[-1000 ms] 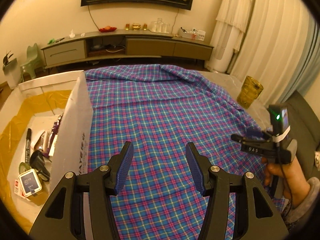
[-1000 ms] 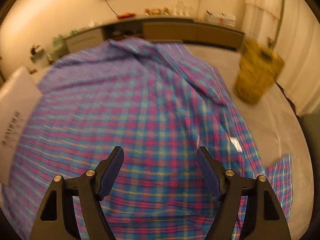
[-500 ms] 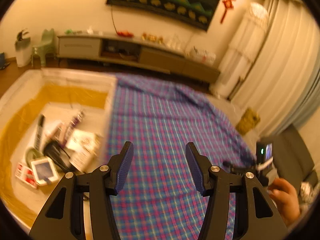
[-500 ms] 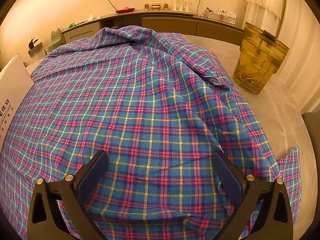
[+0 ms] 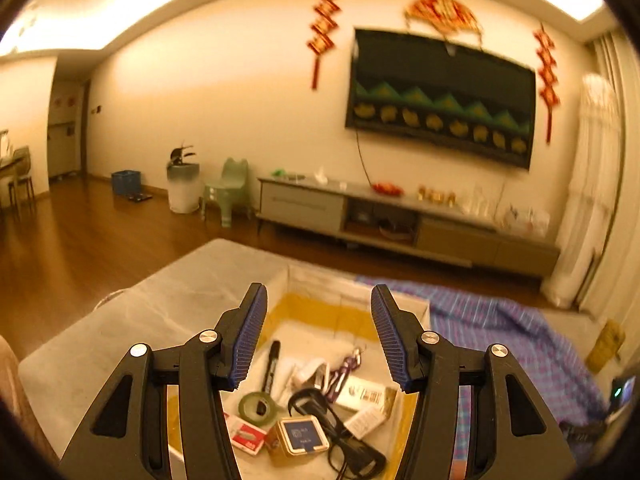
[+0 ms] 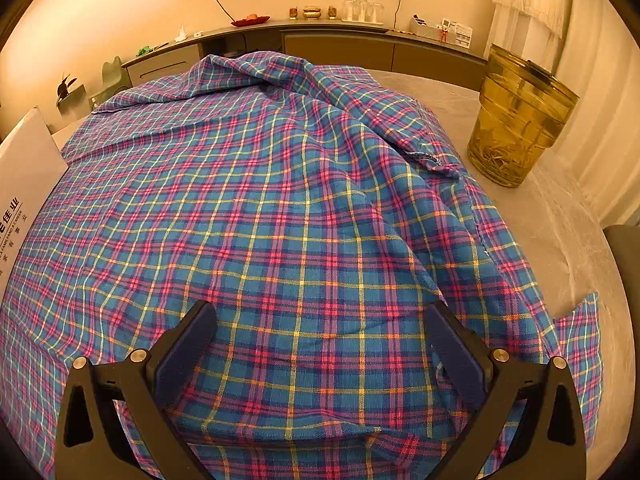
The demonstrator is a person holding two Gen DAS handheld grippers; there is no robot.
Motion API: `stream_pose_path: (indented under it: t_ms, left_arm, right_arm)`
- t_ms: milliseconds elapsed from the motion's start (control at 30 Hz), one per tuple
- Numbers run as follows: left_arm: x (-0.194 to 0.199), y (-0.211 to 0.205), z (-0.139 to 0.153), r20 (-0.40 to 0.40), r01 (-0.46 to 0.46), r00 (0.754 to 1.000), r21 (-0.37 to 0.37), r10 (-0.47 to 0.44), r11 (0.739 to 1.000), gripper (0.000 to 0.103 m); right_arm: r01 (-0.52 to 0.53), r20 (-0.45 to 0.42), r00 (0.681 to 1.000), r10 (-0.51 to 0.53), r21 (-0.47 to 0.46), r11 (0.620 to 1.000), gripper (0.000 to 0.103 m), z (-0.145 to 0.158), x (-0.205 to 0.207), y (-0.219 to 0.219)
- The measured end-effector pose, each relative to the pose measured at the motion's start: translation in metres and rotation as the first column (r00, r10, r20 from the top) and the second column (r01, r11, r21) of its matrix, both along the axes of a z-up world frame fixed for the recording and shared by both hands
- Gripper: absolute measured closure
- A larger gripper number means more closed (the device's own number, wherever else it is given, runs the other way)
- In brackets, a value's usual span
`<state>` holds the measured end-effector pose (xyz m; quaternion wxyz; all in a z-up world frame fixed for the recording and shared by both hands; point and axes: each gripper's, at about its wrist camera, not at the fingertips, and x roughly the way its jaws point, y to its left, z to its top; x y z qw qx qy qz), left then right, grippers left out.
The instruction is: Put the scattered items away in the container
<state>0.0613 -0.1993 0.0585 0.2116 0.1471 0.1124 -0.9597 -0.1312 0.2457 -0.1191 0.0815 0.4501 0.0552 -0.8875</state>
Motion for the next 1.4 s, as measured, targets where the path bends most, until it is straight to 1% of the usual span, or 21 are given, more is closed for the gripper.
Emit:
stream_pose_path:
  t_ms: [100,167,233,333,433,500,533,633,767,867,933,1000,1067,1200,1333,1400]
  left_arm:
    - [0.007,-0.001,0.005,-0.031,0.045,0.999,0.047,-0.044,0.998,0.046]
    - [0.009,0.009,0.007,-0.043,0.081,0.996,0.043,-0.079,0.996,0.046]
    - [0.009,0.026,0.008,-0.050,0.127,0.991,0.017,-0.126,0.992,0.046]
    - [0.010,0.062,0.008,-0.041,0.236,0.971,-0.023,-0.237,0.971,0.046]
    - [0.020,0.098,0.009,-0.042,0.333,0.941,-0.054,-0.336,0.941,0.046]
    - [0.032,0.122,0.012,-0.060,0.406,0.910,-0.082,-0.411,0.910,0.046]
    - [0.039,0.134,0.015,-0.072,0.443,0.890,-0.097,-0.451,0.891,0.046]
    - [0.063,0.171,0.019,-0.111,0.548,0.816,-0.163,-0.567,0.821,0.046]
    - [0.085,0.207,0.019,-0.121,0.626,0.733,-0.266,-0.669,0.733,0.046]
    - [0.098,0.222,0.018,-0.110,0.653,0.692,-0.327,-0.714,0.684,0.046]
    - [0.104,0.225,0.018,-0.100,0.661,0.677,-0.352,-0.729,0.663,0.046]
    - [0.106,0.228,0.020,-0.092,0.671,0.668,-0.354,-0.739,0.651,0.046]
    - [0.101,0.226,0.024,-0.086,0.688,0.658,-0.335,-0.748,0.643,0.046]
    - [0.096,0.226,0.024,-0.075,0.708,0.653,-0.292,-0.754,0.643,0.046]
    - [0.093,0.229,0.025,-0.068,0.715,0.654,-0.269,-0.753,0.645,0.046]
    - [0.091,0.229,0.024,-0.065,0.721,0.651,-0.259,-0.757,0.643,0.046]
  right_arm:
    - [0.000,0.001,1.000,0.000,-0.001,1.000,0.000,0.000,0.000,0.000]
    - [0.000,0.001,1.000,0.000,-0.001,1.000,0.000,0.000,0.000,0.000]
    - [0.001,0.002,1.000,-0.001,-0.002,1.000,0.000,0.000,0.000,0.000]
    - [0.003,0.002,1.000,-0.003,0.000,1.000,0.000,0.001,0.000,-0.002]
    - [0.003,0.002,1.000,-0.003,-0.001,1.000,0.000,0.002,0.001,-0.001]
    - [0.003,0.002,1.000,-0.003,-0.001,1.000,0.000,0.002,0.000,-0.001]
    - [0.003,0.002,1.000,-0.003,-0.002,1.000,0.000,0.002,0.000,-0.001]
    - [0.003,0.002,1.000,-0.003,-0.002,1.000,0.000,0.001,0.000,-0.001]
    - [0.004,0.003,1.000,-0.004,-0.002,1.000,0.000,0.001,0.000,-0.001]
    - [0.004,0.003,1.000,-0.004,-0.003,1.000,0.000,0.000,0.001,-0.001]
    - [0.004,0.003,1.000,-0.004,-0.003,1.000,0.000,0.001,0.001,0.000]
    - [0.004,0.003,1.000,-0.004,-0.003,1.000,0.000,0.001,0.001,-0.001]
    - [0.004,0.004,1.000,-0.004,-0.003,1.000,0.000,0.001,0.002,-0.001]
    - [0.004,0.004,1.000,-0.004,-0.003,1.000,0.000,0.001,0.002,-0.001]
    - [0.005,0.004,1.000,-0.005,-0.003,1.000,0.000,0.001,0.002,-0.002]
    - [0.006,0.003,1.000,-0.006,-0.002,1.000,0.000,0.000,0.002,-0.003]
